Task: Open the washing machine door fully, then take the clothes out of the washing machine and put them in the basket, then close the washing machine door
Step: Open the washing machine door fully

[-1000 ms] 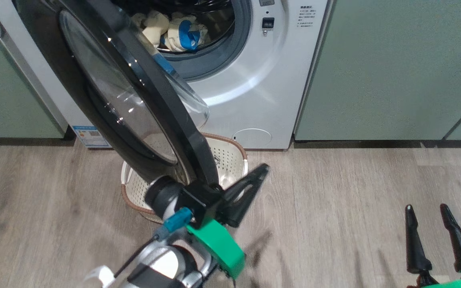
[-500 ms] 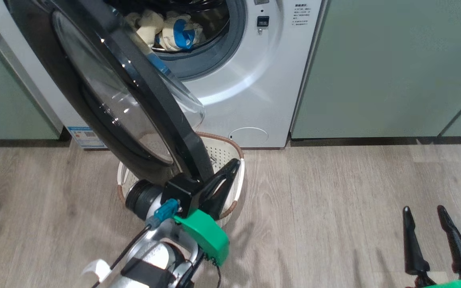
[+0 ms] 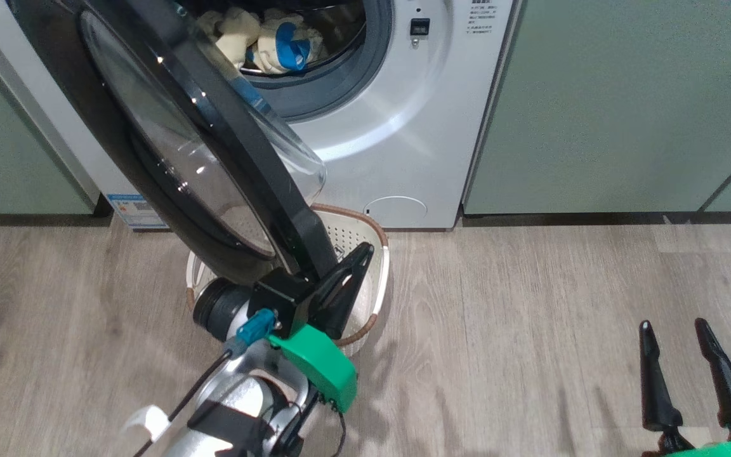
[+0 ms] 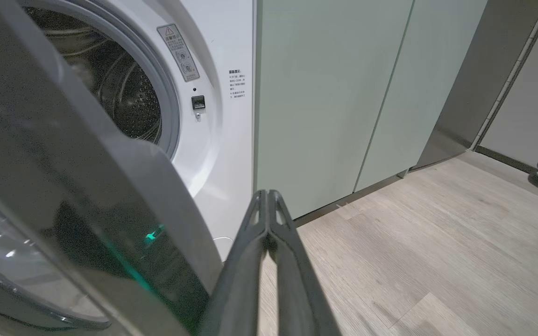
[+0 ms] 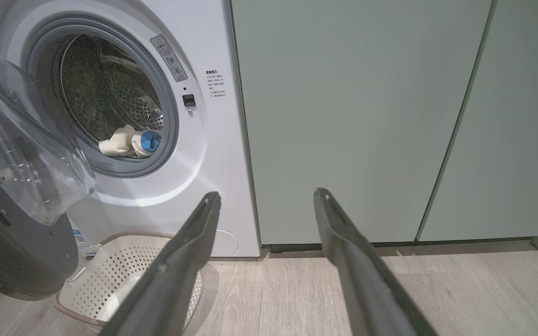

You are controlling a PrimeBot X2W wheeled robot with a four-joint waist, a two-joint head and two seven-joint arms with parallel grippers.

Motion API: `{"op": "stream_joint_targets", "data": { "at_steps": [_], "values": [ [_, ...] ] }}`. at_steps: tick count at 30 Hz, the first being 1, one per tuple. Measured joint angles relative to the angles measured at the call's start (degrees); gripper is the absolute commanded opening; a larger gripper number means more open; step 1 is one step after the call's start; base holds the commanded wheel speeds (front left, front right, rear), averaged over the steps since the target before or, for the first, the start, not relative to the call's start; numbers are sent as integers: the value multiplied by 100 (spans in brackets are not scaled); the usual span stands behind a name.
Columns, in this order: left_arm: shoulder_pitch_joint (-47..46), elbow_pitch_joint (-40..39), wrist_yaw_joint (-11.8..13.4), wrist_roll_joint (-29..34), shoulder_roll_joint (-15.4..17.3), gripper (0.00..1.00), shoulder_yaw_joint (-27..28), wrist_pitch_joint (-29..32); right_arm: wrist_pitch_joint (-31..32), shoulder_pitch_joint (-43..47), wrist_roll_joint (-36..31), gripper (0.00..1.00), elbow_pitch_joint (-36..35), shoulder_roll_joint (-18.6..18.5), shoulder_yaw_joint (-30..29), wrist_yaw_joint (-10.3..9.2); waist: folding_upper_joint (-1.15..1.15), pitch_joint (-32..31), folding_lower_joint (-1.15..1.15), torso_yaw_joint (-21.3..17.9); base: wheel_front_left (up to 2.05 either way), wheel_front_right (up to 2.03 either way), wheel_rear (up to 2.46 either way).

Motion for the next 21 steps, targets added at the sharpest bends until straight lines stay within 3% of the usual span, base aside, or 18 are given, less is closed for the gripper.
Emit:
{"op": "stream_joint_targets", "data": {
  "at_steps": [10, 21],
  "values": [
    [6, -18, 27, -9, -5, 0, 2, -52, 0, -1, 0, 100, 2, 0, -25, 0, 0, 22, 0, 129, 0, 0, 0],
    [152, -201, 83, -67, -10, 0, -97, -52, 0, -6, 1, 100, 8, 0, -57, 0, 0, 49, 0, 560, 0, 0, 0]
  ]
}}
